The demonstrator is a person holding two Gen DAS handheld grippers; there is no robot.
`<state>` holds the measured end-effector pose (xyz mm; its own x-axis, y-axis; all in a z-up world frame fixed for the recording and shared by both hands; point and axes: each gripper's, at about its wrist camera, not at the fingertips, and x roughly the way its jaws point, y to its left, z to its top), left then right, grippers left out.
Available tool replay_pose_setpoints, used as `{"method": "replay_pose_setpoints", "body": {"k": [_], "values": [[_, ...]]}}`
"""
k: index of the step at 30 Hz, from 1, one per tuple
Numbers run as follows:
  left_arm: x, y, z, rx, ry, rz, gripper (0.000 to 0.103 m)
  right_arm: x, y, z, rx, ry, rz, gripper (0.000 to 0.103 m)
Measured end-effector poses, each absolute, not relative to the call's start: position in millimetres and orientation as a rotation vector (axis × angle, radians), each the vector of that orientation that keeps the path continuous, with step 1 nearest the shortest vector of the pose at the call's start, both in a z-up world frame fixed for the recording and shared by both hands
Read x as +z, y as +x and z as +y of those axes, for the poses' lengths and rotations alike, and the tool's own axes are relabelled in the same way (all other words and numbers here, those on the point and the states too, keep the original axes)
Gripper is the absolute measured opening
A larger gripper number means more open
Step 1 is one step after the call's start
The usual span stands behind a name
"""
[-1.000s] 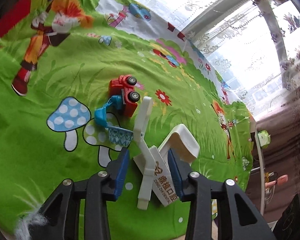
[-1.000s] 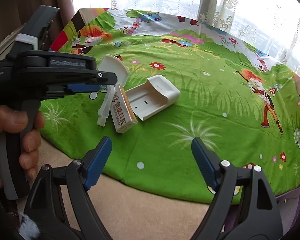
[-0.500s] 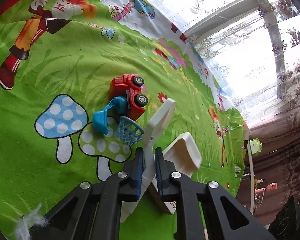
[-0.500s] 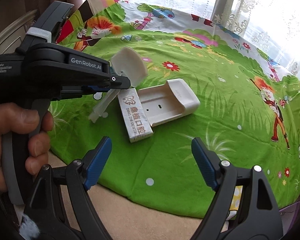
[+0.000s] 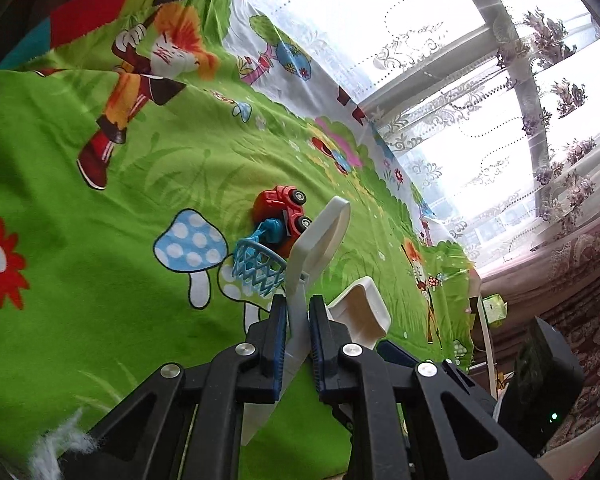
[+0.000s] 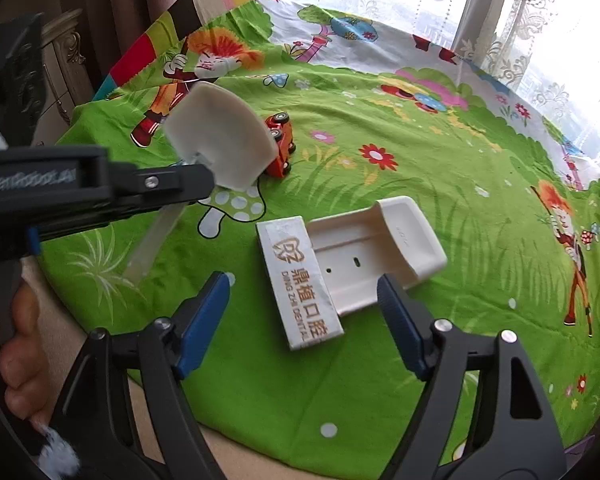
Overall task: Organize rigid objects
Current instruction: 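Grasp the white plastic stick piece with the left tool while the right tool grasps the DING ZHI DENTAL box, then carry the white piece and dental box over the purple storage box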
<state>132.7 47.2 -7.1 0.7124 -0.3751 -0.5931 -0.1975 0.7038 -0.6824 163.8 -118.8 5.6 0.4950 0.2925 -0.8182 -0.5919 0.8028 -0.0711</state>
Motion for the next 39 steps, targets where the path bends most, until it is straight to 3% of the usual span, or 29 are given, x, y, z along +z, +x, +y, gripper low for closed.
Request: {"method": "replay_pose_setpoints", "body": {"k": [6, 10, 39], "values": [[4, 121, 39, -0.074, -0.696, 0.775, 0.012, -9, 173, -115, 0.565, -0.354, 0.972, 0.062], [12, 116, 29, -0.05, -0.609, 0.766, 0.012, -10, 171, -114, 0.577, -0.357, 0.971, 0.037], [48, 76, -49, -0.074, -0.347, 0.757, 0.012, 28, 123, -198, 0.491, -0.109, 0.912, 0.034]]}}
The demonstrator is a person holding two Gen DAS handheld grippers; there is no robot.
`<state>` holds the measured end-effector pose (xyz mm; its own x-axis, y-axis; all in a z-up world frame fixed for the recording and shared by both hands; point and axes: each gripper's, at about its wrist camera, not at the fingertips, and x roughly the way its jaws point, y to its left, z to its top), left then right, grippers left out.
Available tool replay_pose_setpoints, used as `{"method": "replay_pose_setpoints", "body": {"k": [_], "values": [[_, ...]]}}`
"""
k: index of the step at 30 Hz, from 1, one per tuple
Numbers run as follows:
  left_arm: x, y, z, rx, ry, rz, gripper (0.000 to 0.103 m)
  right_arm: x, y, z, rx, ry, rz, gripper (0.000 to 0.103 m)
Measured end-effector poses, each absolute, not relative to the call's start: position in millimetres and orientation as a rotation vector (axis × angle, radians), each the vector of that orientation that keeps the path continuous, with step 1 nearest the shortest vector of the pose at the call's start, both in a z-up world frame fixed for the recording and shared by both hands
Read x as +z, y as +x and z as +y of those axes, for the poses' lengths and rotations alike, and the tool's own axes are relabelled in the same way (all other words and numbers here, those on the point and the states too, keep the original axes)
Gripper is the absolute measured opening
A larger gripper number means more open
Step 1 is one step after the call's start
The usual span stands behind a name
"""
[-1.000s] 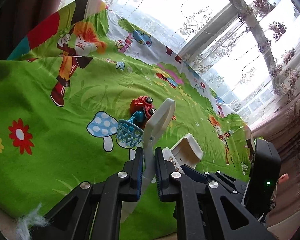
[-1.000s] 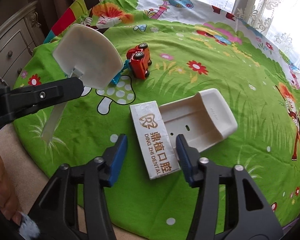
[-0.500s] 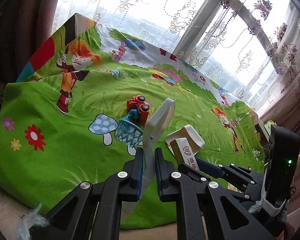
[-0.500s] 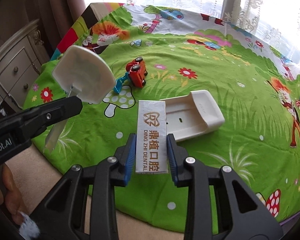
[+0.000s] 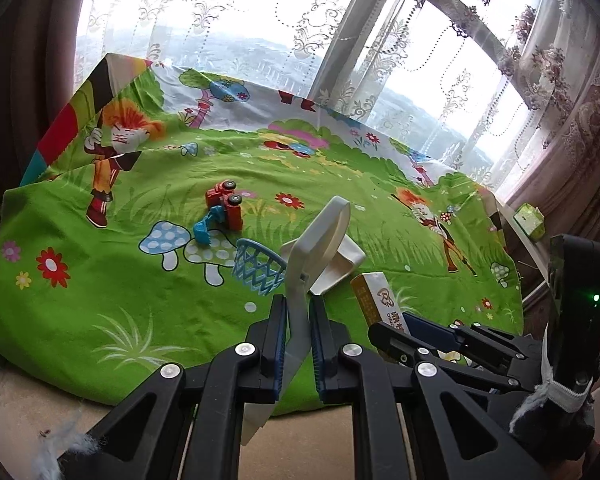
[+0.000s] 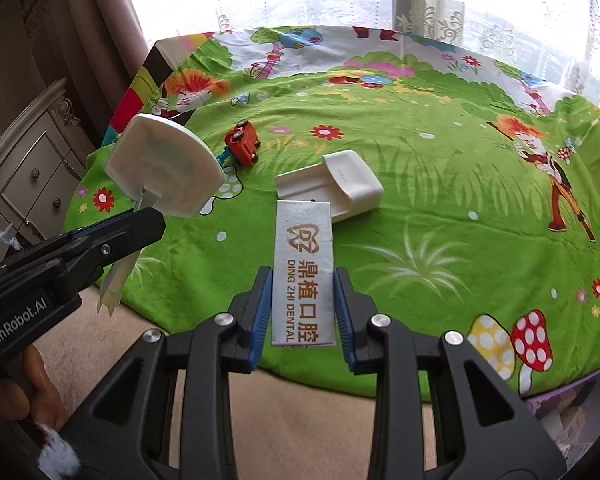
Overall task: Organize rigid objects
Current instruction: 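Carry the white piece and dental box over the purple storage box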
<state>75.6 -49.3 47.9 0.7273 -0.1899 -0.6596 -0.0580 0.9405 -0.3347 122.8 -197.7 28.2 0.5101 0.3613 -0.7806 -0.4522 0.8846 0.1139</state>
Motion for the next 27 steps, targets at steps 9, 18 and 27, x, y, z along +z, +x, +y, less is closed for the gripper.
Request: {"method": "replay_pose_setpoints", "body": {"k": [9, 18, 27], "values": [[54, 69, -85, -0.138, -0.285, 0.769, 0.012, 38, 107, -234, 0.437, -0.056, 0.903, 0.034], [58, 65, -119, -0.219, -0.243, 0.79, 0.012, 44, 94, -271, 0.386, -0.008, 0.899, 0.034], [56, 67, -169, -0.355, -0.187, 0.84, 0.012, 42, 80, -321, 0.297, 0.045, 0.913, 0.034]]}}
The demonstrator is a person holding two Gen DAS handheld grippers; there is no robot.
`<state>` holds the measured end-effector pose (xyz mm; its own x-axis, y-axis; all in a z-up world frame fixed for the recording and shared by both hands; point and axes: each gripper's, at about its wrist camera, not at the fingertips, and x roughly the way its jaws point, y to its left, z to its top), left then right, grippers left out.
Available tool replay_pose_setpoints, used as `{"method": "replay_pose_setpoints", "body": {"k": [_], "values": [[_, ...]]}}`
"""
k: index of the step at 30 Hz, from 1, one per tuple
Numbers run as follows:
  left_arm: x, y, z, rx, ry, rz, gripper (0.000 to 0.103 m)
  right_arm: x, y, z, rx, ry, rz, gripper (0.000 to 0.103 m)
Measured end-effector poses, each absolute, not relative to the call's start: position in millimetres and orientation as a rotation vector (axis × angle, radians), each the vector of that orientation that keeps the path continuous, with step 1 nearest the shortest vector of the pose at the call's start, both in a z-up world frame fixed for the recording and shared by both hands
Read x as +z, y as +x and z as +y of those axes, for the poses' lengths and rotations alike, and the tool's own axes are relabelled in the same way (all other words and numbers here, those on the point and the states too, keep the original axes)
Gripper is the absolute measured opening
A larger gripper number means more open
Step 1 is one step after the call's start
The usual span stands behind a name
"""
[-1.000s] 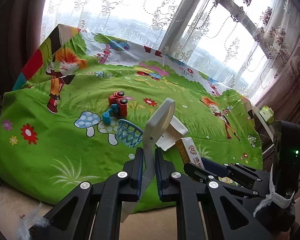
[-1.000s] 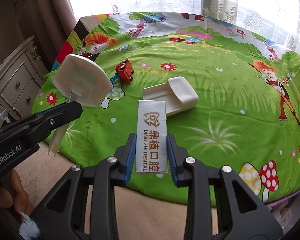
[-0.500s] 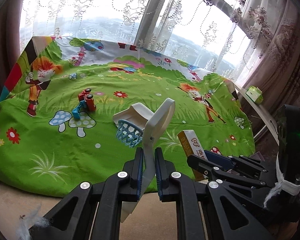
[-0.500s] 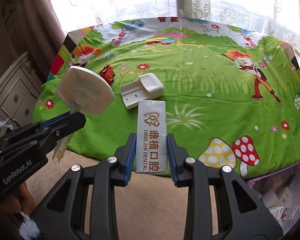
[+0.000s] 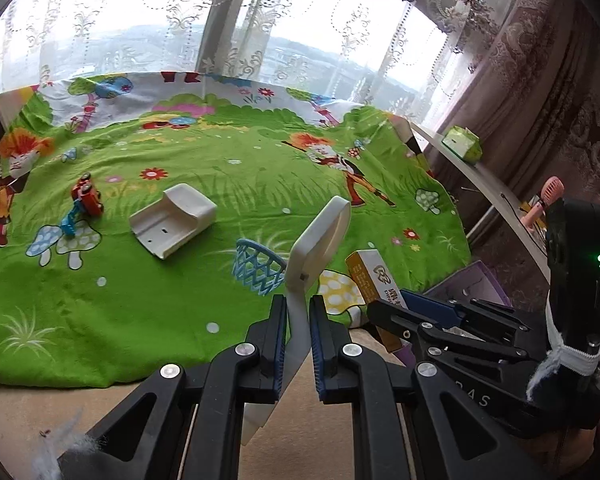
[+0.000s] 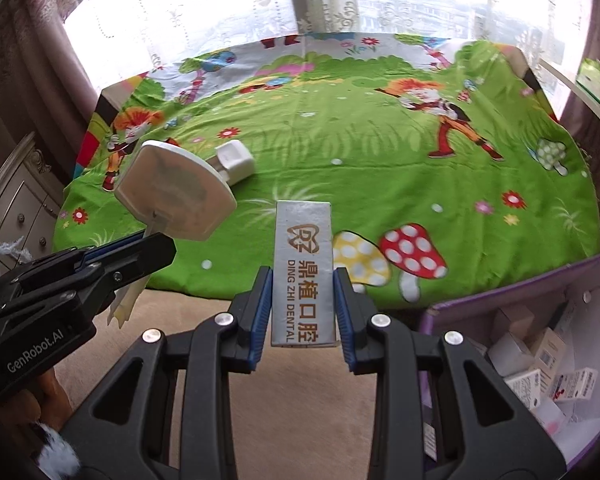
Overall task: Organize rigid objects
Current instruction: 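Carry the white piece and dental box over the purple storage box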
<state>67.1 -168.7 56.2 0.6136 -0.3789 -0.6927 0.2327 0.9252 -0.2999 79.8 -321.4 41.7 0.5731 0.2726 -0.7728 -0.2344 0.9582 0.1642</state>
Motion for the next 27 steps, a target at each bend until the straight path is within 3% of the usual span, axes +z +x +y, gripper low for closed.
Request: {"method": "replay_pose_setpoints", "body": {"k": [27], "values": [[36, 77, -333, -0.74, -0.006, 1.009, 0.012, 33, 51, -493, -0.112, 0.248, 0.908, 0.034]]}}
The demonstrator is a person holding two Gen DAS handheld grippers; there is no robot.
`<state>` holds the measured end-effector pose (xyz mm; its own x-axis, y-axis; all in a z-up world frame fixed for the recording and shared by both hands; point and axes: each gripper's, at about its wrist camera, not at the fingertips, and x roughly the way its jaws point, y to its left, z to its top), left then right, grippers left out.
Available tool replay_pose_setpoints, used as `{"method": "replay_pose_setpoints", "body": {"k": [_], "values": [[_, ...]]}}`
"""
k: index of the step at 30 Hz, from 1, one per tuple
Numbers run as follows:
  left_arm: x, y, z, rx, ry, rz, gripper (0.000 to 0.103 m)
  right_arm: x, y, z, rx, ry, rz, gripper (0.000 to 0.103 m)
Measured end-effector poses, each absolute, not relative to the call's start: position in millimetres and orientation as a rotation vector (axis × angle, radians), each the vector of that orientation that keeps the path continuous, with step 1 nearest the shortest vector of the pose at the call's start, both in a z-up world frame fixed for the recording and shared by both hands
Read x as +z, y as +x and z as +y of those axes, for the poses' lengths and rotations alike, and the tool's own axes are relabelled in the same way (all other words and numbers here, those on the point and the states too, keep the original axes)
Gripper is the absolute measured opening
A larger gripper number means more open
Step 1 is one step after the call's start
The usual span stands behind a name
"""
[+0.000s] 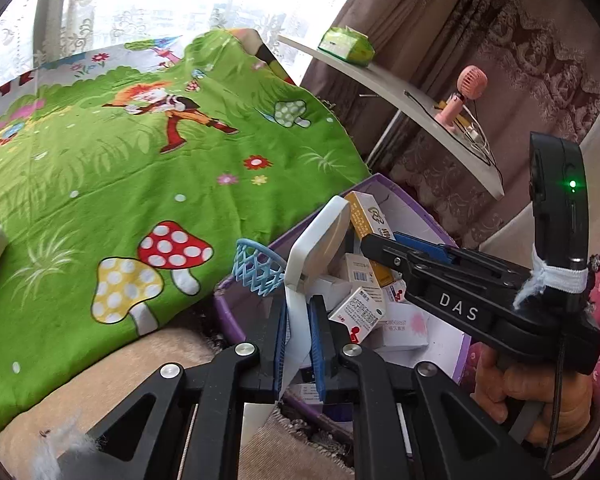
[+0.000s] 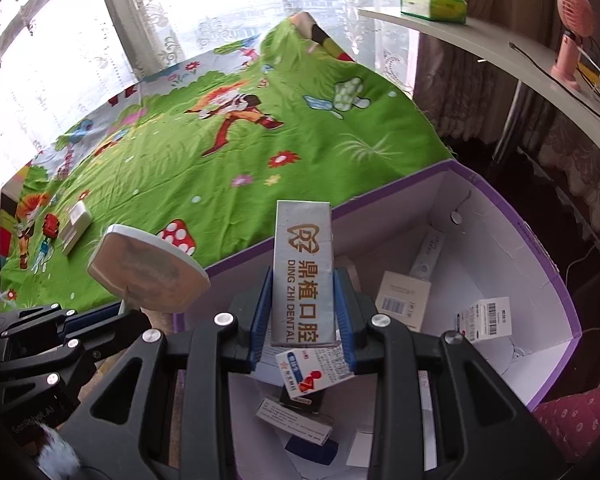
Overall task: Organize rigid objects
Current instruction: 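Carry the white piece and dental box over the purple storage box, then open both tools to drop the items into the purple storage box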
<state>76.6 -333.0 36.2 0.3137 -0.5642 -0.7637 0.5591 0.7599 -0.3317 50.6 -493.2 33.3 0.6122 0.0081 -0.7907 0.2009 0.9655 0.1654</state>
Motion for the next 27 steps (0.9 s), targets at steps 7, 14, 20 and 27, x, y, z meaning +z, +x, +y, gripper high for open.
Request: {"method": "replay_pose_setpoints", "body": {"k": [7, 14, 20, 27], "values": [[28, 83, -348, -0.753, -0.006, 1.06, 0.019, 28, 48, -509, -0.143, 0.297, 0.907, 0.035], [29, 86, -336, -0.713, -0.057, 1.048, 0.04, 33, 48, -506, -0.122, 0.308, 0.901, 0.058], [38, 83, -317, -0.67, -0.085, 0.997, 0.04, 48, 44, -494, -0.111, 0.271, 0.876, 0.059], [56, 81, -288, -0.603, -0.091, 0.914, 0.043, 95, 52, -523, -0.239, 0.251, 0.747, 0.066]]}}
